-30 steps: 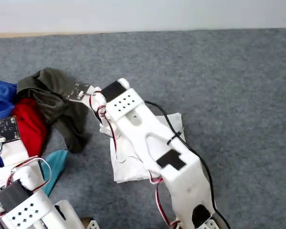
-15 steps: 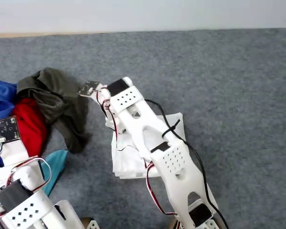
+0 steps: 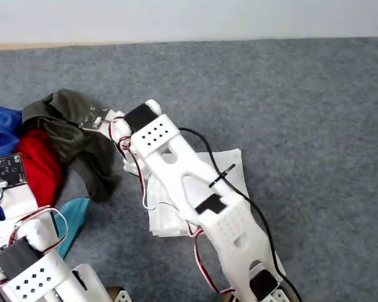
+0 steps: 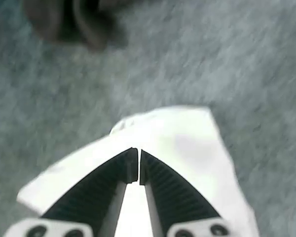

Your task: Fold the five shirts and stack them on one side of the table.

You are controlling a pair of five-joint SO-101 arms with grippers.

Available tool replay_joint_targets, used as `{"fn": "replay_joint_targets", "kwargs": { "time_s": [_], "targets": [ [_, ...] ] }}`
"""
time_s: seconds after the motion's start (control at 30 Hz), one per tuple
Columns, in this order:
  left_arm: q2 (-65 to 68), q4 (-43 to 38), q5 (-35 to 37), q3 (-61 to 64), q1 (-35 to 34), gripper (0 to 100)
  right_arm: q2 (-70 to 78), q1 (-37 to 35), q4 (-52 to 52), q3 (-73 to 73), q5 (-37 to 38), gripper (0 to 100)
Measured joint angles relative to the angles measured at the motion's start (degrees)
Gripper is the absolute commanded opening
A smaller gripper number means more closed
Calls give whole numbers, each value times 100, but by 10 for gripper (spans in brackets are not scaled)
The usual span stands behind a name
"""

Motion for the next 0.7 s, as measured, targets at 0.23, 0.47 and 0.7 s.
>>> {"fn": "replay_joint_targets", "kwargs": {
  "time_s": [0.23,0.47,0.7],
  "targets": [
    [0,0,0,0,0,36,-862,-9,0,1987,0,9],
    [0,0,0,35,0,36,-651,-563,-299,2576,0,9],
    [0,0,0,44,0,36,-501,-668,-114,2523,-158,9]
  ]
}}
